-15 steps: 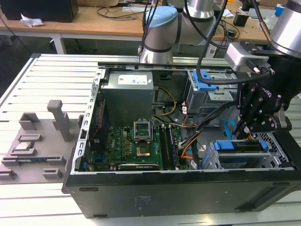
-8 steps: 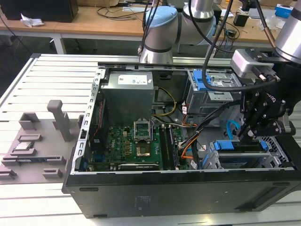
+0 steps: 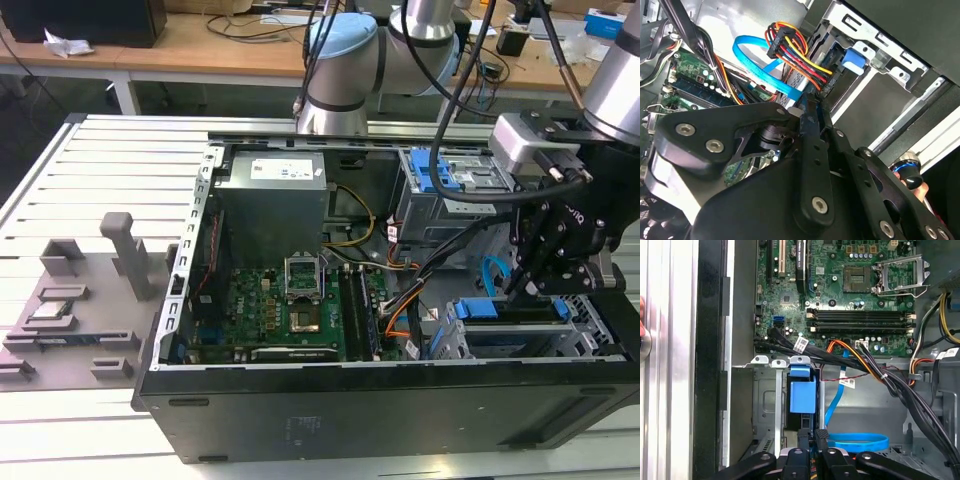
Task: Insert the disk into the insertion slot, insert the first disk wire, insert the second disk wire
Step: 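Insert the second disk wire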
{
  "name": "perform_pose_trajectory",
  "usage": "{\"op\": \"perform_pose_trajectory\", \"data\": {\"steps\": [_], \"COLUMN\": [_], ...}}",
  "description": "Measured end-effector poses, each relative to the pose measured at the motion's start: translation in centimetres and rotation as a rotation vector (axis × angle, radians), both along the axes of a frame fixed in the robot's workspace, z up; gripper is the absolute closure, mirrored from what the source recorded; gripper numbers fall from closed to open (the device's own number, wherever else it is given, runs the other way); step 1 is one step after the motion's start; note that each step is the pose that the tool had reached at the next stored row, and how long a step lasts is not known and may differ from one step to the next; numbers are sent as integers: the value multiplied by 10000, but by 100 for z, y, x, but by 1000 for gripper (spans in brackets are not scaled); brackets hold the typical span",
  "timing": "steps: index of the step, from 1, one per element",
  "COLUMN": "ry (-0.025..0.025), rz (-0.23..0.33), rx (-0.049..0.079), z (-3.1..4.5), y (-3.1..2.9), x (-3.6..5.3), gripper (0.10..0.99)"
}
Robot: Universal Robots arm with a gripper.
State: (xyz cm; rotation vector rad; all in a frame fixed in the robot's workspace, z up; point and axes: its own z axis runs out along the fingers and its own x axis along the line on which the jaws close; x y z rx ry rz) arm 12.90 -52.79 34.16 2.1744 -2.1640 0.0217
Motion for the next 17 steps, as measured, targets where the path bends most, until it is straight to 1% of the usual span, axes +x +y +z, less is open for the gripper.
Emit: {"op": "perform_pose_trajectory", "data": {"steps": [5,9,11,12,13,14,16,17], "ry": [-1,-1,-1,0,0,0,0,0], "rz": [1,1,1,1,1,1,1,0], "rx": [-4,-21,-31,-36,-31,-30,-36,-39], "z": [-35,-39,-40,-40,-23,15,143,222], "y": [-3,-2,-3,-2,-2,-2,18,34], "x": [1,1,1,1,0,1,1,0], "gripper": [925,925,910,847,847,847,847,863]}}
